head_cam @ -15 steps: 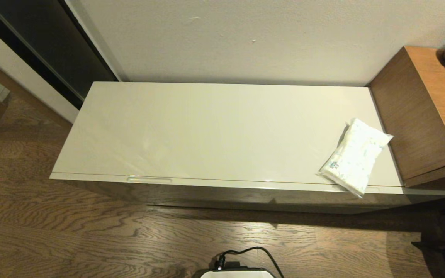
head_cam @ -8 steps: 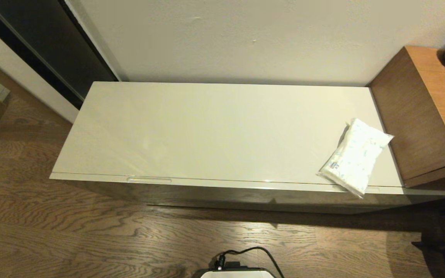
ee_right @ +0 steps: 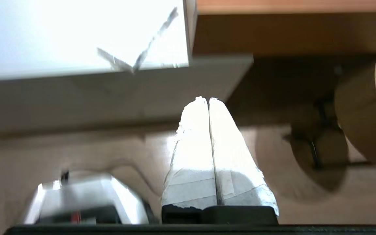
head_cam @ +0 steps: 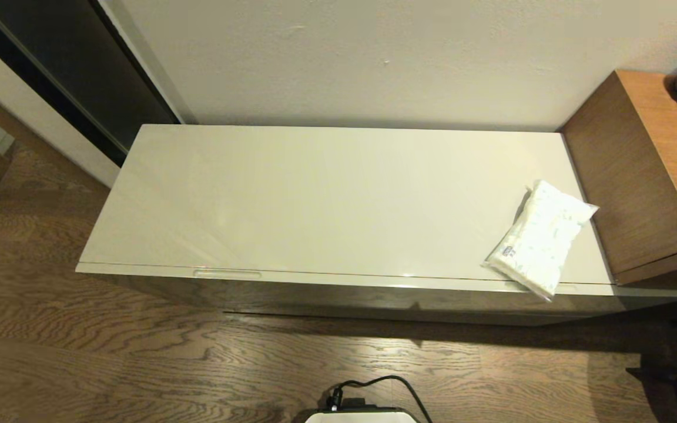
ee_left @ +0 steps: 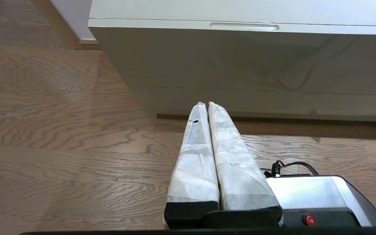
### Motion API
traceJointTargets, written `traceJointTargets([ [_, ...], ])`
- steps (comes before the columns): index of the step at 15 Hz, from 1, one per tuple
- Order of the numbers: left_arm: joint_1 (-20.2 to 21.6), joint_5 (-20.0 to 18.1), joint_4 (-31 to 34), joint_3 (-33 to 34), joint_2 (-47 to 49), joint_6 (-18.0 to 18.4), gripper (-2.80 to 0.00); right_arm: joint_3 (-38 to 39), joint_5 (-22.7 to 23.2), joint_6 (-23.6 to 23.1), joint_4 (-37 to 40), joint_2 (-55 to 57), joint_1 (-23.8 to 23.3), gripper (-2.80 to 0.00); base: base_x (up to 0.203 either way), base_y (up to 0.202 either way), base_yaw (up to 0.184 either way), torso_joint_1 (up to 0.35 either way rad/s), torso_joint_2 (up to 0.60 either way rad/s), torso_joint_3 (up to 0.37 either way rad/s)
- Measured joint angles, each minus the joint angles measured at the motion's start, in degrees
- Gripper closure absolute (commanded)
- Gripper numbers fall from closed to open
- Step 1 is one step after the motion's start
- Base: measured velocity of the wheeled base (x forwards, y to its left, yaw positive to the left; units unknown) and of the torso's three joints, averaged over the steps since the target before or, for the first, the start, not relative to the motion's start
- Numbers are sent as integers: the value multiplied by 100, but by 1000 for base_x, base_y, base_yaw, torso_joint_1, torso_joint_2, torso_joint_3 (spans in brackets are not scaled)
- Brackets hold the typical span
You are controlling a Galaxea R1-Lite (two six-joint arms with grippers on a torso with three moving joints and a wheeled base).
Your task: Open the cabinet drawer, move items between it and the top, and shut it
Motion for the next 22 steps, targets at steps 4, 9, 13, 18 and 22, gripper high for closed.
traceJointTargets([
  [4, -6, 2, 0, 0, 0, 3, 0, 863, 11, 19, -1379, -75, 4, 0, 0, 0, 0, 0, 0, 0],
  [9, -5, 5, 2, 0, 0, 1, 0, 2513, 230, -123, -3468, -88, 2, 0, 0, 0, 0, 0, 0, 0],
  [13, -5, 5, 1, 0, 0, -2, 0, 4170, 768, -453, -5573, -88, 2, 0, 0, 0, 0, 0, 0, 0],
  [18, -5, 5, 2, 0, 0, -1, 0, 4424, 900, -591, -5478, -88, 0, 0, 0, 0, 0, 0, 0, 0],
  [22, -5, 5, 2, 0, 0, -1, 0, 4432, 962, -529, -4948, -87, 4, 0, 0, 0, 0, 0, 0, 0],
])
